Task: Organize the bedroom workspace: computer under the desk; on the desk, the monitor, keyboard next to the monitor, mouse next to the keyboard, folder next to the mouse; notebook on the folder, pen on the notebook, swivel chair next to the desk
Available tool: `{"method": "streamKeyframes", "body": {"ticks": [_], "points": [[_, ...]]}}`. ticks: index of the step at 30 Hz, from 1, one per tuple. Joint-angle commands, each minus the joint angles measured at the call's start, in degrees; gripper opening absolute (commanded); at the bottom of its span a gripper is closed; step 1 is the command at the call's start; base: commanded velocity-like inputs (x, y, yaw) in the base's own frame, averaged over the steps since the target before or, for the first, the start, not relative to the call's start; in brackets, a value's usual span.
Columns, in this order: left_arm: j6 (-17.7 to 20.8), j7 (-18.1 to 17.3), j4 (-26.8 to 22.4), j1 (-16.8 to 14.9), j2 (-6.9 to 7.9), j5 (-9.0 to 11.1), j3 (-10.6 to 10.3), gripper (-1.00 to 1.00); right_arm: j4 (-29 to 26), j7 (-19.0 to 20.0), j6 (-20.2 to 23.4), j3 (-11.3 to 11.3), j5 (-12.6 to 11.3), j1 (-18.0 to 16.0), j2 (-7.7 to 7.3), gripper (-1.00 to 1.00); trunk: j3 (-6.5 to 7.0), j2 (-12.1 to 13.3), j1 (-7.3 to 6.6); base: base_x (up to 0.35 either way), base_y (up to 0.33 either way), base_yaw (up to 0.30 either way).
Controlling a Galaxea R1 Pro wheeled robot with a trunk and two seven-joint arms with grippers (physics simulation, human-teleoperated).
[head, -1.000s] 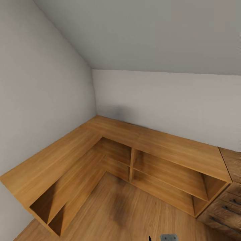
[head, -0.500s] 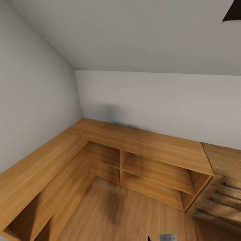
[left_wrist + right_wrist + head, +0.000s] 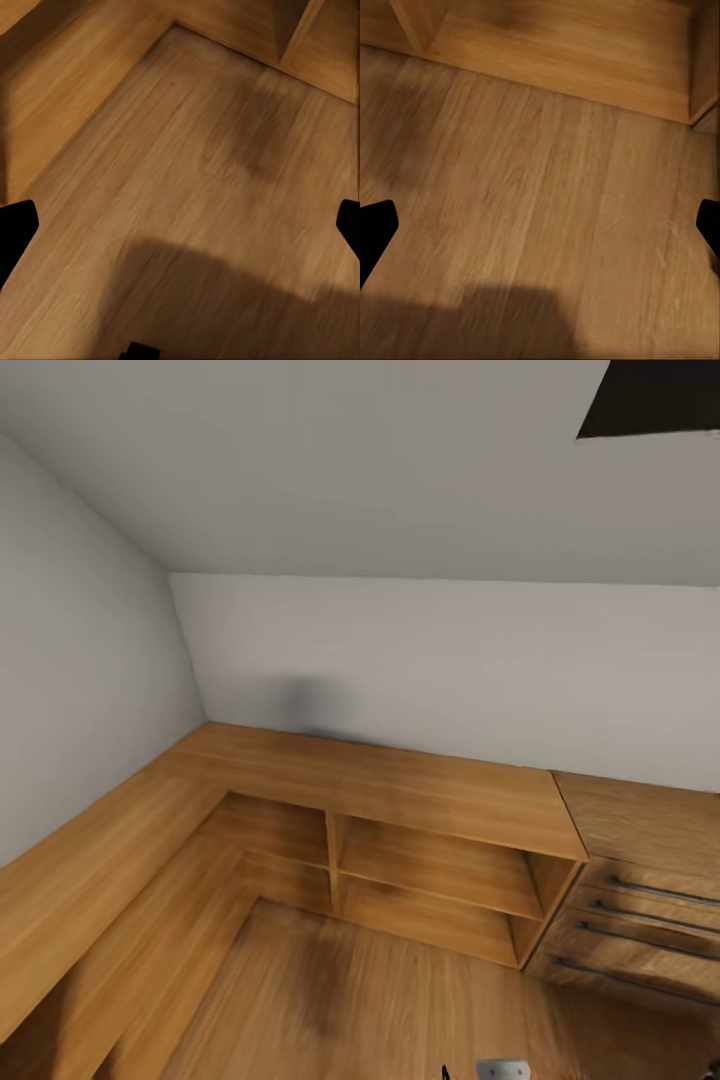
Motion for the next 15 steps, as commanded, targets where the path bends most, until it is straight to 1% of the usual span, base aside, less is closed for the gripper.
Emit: {"method": "streamKeyframes", "body": {"ticks": [1, 5, 9, 15], "points": [[-0.02, 0.14, -0.11, 0.03, -0.04, -0.28, 0.21, 1.00, 0.13, -0.30, -0.21, -0.46, 0.61, -0.07, 0.01, 1.00, -0.02, -0.04, 0.01, 0.000, 0.169, -0.257], [-0.02, 0.14, -0.11, 0.03, -0.05, -0.29, 0.21, 1.00, 0.13, -0.30, -0.21, -0.46, 0.61, -0.07, 0.01, 1.00, 0.12, -0.04, 0.01, 0.000, 0.217, -0.256], [-0.03, 0.16, -0.11, 0.03, -0.02, -0.29, 0.21, 1.00, 0.13, -0.31, -0.21, -0.44, 0.63, -0.08, 0.00, 1.00, 0.29, -0.04, 0.01, 0.000, 0.268, -0.239], [-0.02, 0.20, -0.11, 0.03, 0.13, -0.29, 0.24, 1.00, 0.13, -0.31, -0.21, -0.46, 0.65, -0.07, 0.03, 1.00, 0.65, -0.04, 0.01, 0.000, 0.262, -0.204]]}}
